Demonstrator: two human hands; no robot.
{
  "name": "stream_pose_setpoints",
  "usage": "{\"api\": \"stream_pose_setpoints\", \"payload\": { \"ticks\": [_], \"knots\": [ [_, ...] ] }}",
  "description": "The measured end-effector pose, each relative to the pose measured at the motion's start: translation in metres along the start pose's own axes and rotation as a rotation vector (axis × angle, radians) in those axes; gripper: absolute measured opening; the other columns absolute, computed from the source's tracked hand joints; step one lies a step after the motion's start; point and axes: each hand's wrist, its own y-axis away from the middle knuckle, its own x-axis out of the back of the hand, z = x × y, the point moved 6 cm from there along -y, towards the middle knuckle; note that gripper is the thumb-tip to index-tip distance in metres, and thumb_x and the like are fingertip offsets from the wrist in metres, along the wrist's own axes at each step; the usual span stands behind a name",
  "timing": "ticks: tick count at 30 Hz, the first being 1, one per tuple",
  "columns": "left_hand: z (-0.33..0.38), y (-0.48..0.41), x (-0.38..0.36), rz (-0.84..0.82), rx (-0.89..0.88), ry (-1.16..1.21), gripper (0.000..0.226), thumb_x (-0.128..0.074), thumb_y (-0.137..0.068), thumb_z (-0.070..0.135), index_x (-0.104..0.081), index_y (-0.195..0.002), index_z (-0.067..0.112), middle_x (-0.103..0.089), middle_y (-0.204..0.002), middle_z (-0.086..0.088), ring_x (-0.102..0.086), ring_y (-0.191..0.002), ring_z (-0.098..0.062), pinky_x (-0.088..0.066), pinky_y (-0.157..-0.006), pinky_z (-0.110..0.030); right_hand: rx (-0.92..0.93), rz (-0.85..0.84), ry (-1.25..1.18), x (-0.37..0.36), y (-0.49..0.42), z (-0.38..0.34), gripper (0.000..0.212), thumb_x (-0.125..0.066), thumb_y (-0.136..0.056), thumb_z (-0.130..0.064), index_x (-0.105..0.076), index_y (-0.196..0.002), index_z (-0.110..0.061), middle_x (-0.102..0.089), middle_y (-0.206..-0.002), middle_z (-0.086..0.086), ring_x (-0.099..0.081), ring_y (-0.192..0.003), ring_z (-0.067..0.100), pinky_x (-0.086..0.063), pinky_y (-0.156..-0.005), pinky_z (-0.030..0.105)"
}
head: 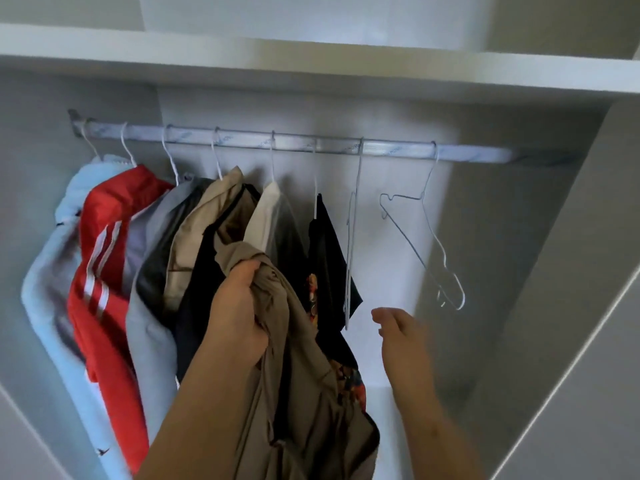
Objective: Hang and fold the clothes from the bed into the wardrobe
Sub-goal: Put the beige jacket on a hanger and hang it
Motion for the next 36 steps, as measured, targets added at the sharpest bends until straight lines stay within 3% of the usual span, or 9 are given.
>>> {"api": "stream_pose_setpoints", "payload": {
  "ticks": [2, 5, 8, 10, 14, 23, 25, 29, 36],
  "knots": [
    [0.008, -0.008, 0.027, 0.326, -0.367, 0.069, 0.032, -0.039, -0.097, 0.032, -0.063, -0.079, 0.019, -0.065, -0.071, 0.000, -0.061, -0.066, -0.013, -0.051, -0.073, -0.028, 0.017, -0.046, -0.059, -0.007, -0.022, -0.008, 0.022, -0.046, -0.095, -0.023, -0.060, -0.081, -0.031, -0.059, -0.082, -0.021, -0.055, -0.081, -0.003, -0.039, -0.069, 0.018],
    [0.007, -0.010, 0.026, 0.453, -0.344, 0.040, 0.026, -0.044, -0.095, 0.032, -0.061, -0.084, 0.016, -0.062, -0.080, -0.003, -0.056, -0.073, -0.017, -0.045, -0.064, -0.031, 0.008, -0.150, -0.090, -0.027, -0.046, -0.012, 0.012, -0.045, -0.097, -0.027, -0.056, -0.100, -0.030, -0.057, -0.097, -0.017, -0.052, -0.087, -0.002, -0.039, -0.082, 0.020],
    [0.013, -0.018, 0.033, 0.538, -0.352, 0.035, 0.027, -0.045, -0.095, 0.031, -0.060, -0.078, 0.016, -0.065, -0.063, -0.002, -0.055, -0.065, -0.015, -0.045, -0.050, -0.025, -0.025, -0.259, -0.079, -0.049, -0.064, -0.011, 0.025, -0.053, -0.094, -0.024, -0.050, -0.119, -0.022, -0.056, -0.097, -0.012, -0.055, -0.085, 0.003, -0.043, -0.075, 0.016],
    [0.012, -0.017, 0.034, 0.548, -0.367, 0.029, 0.028, -0.045, -0.095, 0.029, -0.059, -0.076, 0.015, -0.064, -0.051, 0.000, -0.058, -0.057, -0.014, -0.044, -0.047, -0.022, -0.056, -0.310, -0.063, -0.060, -0.070, -0.009, 0.031, -0.056, -0.092, -0.016, -0.051, -0.122, -0.016, -0.059, -0.096, -0.005, -0.058, -0.085, 0.009, -0.047, -0.075, 0.019],
    [0.015, -0.019, 0.037, 0.548, -0.344, 0.081, 0.024, -0.049, -0.093, 0.027, -0.063, -0.084, 0.010, -0.064, -0.068, -0.005, -0.059, -0.062, -0.017, -0.046, -0.057, -0.029, -0.096, -0.266, -0.144, -0.065, -0.080, -0.009, 0.016, -0.051, -0.091, -0.005, -0.057, -0.103, -0.014, -0.061, -0.081, 0.004, -0.057, -0.072, 0.013, -0.045, -0.064, 0.020],
    [0.011, -0.026, 0.034, 0.561, -0.317, 0.072, 0.023, -0.052, -0.092, 0.028, -0.064, -0.084, 0.010, -0.067, -0.055, -0.007, -0.061, -0.061, -0.019, -0.046, -0.054, -0.030, 0.080, -0.098, -0.195, -0.035, -0.085, -0.029, 0.030, -0.043, -0.098, -0.022, -0.056, -0.072, -0.029, -0.050, -0.061, -0.003, -0.049, -0.053, 0.004, -0.041, -0.052, 0.013],
    [0.009, -0.024, 0.033, 0.556, -0.302, 0.065, 0.023, -0.051, -0.092, 0.027, -0.064, -0.082, 0.011, -0.066, -0.057, -0.007, -0.060, -0.060, -0.019, -0.045, -0.053, -0.030, 0.105, -0.083, -0.202, -0.032, -0.078, -0.033, 0.031, -0.045, -0.098, -0.022, -0.057, -0.070, -0.030, -0.048, -0.055, -0.008, -0.048, -0.047, -0.003, -0.039, -0.046, 0.006],
    [0.002, -0.017, 0.030, 0.523, -0.259, 0.080, 0.025, -0.051, -0.092, 0.028, -0.063, -0.079, 0.010, -0.065, -0.060, -0.007, -0.056, -0.066, -0.018, -0.044, -0.058, -0.032, 0.094, -0.058, -0.239, -0.022, -0.066, -0.039, 0.027, -0.046, -0.097, -0.024, -0.060, -0.076, -0.033, -0.046, -0.050, -0.013, -0.043, -0.043, -0.001, -0.038, -0.048, 0.010],
    [-0.003, 0.015, 0.042, 0.487, -0.219, 0.045, 0.024, -0.050, -0.093, 0.027, -0.063, -0.081, 0.012, -0.063, -0.070, -0.007, -0.057, -0.068, -0.020, -0.046, -0.061, -0.032, 0.074, -0.032, -0.282, -0.018, -0.016, -0.038, 0.026, -0.052, -0.094, -0.019, -0.064, -0.072, -0.014, -0.039, -0.038, -0.016, -0.037, -0.036, 0.001, -0.032, -0.040, 0.008]
  ]
}}
